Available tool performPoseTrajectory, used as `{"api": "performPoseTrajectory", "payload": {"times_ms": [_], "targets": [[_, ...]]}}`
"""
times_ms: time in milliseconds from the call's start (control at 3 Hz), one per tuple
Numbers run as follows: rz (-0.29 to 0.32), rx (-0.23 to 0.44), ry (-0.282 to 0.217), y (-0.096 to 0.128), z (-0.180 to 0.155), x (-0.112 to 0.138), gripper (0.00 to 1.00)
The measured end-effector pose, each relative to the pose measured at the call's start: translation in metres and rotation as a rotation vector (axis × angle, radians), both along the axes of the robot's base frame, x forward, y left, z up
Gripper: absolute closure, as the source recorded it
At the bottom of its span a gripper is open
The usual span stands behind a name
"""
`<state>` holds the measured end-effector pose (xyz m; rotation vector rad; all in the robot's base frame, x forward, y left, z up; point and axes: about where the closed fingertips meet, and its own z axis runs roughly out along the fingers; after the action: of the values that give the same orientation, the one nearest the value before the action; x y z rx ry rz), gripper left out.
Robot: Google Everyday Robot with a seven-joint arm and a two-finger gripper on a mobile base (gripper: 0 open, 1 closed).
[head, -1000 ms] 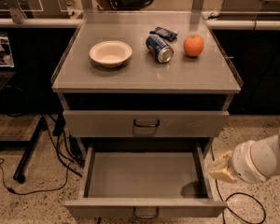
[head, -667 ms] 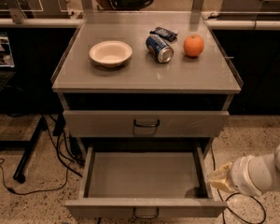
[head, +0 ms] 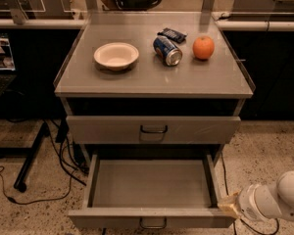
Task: Close middle drawer
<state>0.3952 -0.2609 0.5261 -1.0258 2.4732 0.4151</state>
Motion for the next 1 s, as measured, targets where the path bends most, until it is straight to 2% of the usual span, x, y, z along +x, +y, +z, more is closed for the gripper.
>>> {"api": "performPoseTrajectory", "payload": {"times_ms": [333, 667, 1000], "targets": [[-0.022, 0.024, 0.050, -0.005, -0.030, -0.003, 1.00], [-0.022, 0.024, 0.051, -0.005, -0.030, -0.003, 1.00], [-0.064, 0.037, 0.079, -0.012, -0.046, -0.016, 1.00]]}}
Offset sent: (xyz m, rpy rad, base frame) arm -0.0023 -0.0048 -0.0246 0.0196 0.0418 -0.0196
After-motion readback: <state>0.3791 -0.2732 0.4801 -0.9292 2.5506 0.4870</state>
